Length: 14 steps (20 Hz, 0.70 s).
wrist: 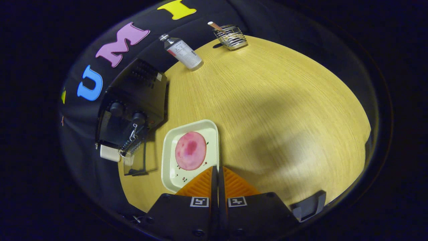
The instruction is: Open the toaster oven, put the food inside, and close the toaster oven door.
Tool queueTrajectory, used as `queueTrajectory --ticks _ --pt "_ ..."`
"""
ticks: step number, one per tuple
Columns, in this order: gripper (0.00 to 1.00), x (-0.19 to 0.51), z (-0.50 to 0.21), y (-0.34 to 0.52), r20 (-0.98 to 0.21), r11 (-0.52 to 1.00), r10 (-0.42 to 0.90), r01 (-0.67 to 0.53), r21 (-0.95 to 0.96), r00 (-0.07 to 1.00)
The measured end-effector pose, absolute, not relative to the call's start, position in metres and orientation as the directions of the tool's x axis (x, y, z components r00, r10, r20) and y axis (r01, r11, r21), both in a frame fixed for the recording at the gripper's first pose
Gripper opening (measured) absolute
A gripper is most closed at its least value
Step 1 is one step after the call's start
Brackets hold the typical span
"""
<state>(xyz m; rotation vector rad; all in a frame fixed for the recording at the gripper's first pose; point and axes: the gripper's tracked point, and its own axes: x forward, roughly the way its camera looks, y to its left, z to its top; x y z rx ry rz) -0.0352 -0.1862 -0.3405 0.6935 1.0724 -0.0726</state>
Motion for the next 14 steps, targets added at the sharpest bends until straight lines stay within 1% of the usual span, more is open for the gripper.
queueTrajectory --ticks 4,6,14 --pt "0.06 -0.049 -0.331 -0.16 -0.795 0.65 0.308 0.495 0.577 0.522" --pt "0.07 -0.054 -0.327 -0.151 -0.782 0.599 0.309 0.528 0.602 0.541" --pt "0.06 -0.074 -0.303 -0.129 -0.712 0.403 0.292 0.592 0.697 0.639"
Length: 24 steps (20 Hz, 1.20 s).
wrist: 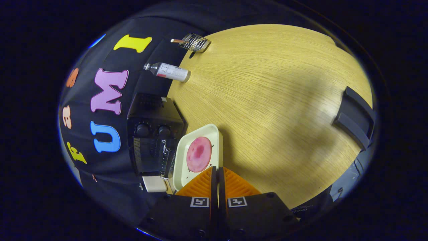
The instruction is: Open the toaster oven, put the food inside, and close the toaster oven door.
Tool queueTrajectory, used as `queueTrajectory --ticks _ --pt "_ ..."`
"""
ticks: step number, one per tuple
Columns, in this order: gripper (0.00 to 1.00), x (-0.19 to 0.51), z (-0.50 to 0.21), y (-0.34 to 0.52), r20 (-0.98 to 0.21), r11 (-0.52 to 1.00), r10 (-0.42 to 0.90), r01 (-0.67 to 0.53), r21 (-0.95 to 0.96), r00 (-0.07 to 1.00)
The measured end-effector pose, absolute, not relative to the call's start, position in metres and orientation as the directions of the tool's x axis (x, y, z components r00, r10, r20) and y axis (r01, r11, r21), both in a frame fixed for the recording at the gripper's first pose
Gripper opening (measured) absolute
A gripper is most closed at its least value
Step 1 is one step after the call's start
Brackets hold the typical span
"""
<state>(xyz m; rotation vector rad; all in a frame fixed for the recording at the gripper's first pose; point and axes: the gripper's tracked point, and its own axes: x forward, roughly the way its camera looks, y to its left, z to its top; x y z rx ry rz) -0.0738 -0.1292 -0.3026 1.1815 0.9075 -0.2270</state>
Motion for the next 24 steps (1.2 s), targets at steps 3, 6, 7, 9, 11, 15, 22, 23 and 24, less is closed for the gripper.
queueTrajectory --ticks 3,6,7,9,11,15,22,23,24 --pt "0.06 -0.076 -0.286 -0.121 -0.688 0.369 0.275 0.587 0.721 0.672" --pt "0.06 -0.074 -0.261 -0.112 -0.644 0.316 0.266 0.567 0.761 0.717" --pt "0.06 -0.073 -0.254 -0.108 -0.631 0.299 0.266 0.56 0.773 0.729" --pt "0.06 -0.07 -0.241 -0.098 -0.614 0.29 0.262 0.546 0.786 0.745" --pt "0.06 -0.066 -0.238 -0.085 -0.606 0.304 0.261 0.532 0.79 0.751" --pt "0.06 -0.049 -0.229 -0.045 -0.591 0.324 0.285 0.504 0.801 0.755" --pt "0.06 0.0 -0.233 0.031 -0.572 0.368 0.34 0.455 0.811 0.746" --pt "0.06 0.008 -0.234 0.039 -0.57 0.37 0.343 0.45 0.813 0.747" --pt "0.06 0.016 -0.234 0.046 -0.567 0.373 0.343 0.445 0.814 0.749"
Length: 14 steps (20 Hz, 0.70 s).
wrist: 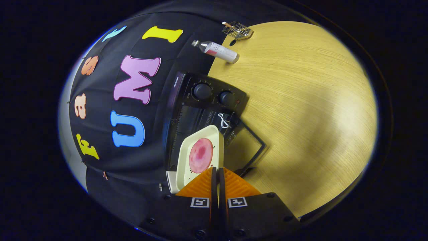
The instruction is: Open the toaster oven, put the food inside, and close the toaster oven door.
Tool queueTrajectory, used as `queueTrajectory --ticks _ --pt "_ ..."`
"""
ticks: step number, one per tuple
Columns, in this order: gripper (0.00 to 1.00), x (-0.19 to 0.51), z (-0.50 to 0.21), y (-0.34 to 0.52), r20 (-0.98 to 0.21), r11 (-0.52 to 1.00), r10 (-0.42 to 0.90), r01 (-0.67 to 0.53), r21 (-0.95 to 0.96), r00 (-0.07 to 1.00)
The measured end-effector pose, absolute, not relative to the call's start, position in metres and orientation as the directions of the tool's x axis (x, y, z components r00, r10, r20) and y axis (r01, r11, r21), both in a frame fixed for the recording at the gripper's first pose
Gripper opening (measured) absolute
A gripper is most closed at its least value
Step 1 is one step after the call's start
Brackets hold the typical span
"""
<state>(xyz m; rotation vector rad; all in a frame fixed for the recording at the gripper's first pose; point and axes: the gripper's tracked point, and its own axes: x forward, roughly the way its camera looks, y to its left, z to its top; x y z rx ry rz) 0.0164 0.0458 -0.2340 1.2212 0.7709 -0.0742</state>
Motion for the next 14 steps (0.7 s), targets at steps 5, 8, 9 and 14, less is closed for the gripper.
queueTrajectory --ticks 5,8,9,14 --pt "0.06 0.063 -0.247 0.065 -0.564 0.369 0.322 0.448 0.814 0.761" --pt "0.06 0.089 -0.256 0.074 -0.558 0.35 0.306 0.455 0.819 0.771" --pt "0.06 0.097 -0.261 0.076 -0.56 0.345 0.301 0.459 0.818 0.772" --pt "0.06 0.125 -0.278 0.089 -0.566 0.342 0.271 0.472 0.813 0.778"
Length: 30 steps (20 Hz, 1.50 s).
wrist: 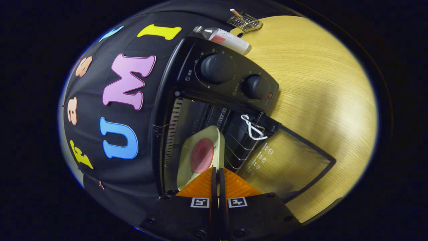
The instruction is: Open the toaster oven, put the food inside, and close the toaster oven door.
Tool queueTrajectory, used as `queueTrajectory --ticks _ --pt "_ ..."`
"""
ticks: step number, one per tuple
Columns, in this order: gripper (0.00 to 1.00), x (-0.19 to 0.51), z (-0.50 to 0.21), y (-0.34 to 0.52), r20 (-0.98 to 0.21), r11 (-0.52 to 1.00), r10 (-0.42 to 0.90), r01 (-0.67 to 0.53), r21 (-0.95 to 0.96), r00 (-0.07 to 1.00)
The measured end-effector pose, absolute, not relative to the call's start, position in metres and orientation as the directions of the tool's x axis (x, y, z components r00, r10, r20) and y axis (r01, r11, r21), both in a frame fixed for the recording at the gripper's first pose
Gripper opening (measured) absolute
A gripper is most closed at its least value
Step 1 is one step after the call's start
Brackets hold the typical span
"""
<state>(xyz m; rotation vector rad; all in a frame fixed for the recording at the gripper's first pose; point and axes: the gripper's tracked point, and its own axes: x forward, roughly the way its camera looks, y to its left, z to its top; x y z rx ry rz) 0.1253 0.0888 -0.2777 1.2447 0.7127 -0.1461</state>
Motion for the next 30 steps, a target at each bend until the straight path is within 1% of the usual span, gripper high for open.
queueTrajectory --ticks 3,6,10,12,13,14,15,16,18,19,21,22,26,30 --pt "0.06 0.138 -0.282 0.092 -0.566 0.37 0.257 0.461 0.807 0.784" --pt "0.06 0.144 -0.283 0.098 -0.571 0.367 0.255 0.468 0.804 0.78" --pt "0.06 0.145 -0.286 0.097 -0.598 0.422 0.2 0.482 0.767 0.776" --pt "0.07 0.145 -0.283 0.099 -0.589 0.419 0.2 0.475 0.774 0.783" --pt "0.12 0.145 -0.281 0.097 -0.586 0.418 0.199 0.472 0.776 0.786" --pt "0.13 0.146 -0.28 0.1 -0.579 0.417 0.201 0.466 0.78 0.79" --pt "0.27 0.145 -0.278 0.1 -0.576 0.418 0.201 0.462 0.782 0.792" --pt "0.35 0.144 -0.276 0.101 -0.569 0.423 0.199 0.454 0.784 0.798" --pt "0.56 0.138 -0.271 0.102 -0.562 0.451 0.193 0.436 0.778 0.804" --pt "0.64 0.133 -0.271 0.103 -0.559 0.467 0.197 0.424 0.776 0.805" --pt "1.0 0.12 -0.273 0.104 -0.582 0.499 0.219 0.423 0.757 0.783" --pt "0.98 0.113 -0.273 0.104 -0.591 0.514 0.223 0.421 0.747 0.775" --pt "0.99 0.088 -0.264 0.095 -0.606 0.588 0.214 0.395 0.706 0.766" --pt "0.99 0.056 -0.252 0.089 -0.617 0.699 0.203 0.329 0.635 0.761"
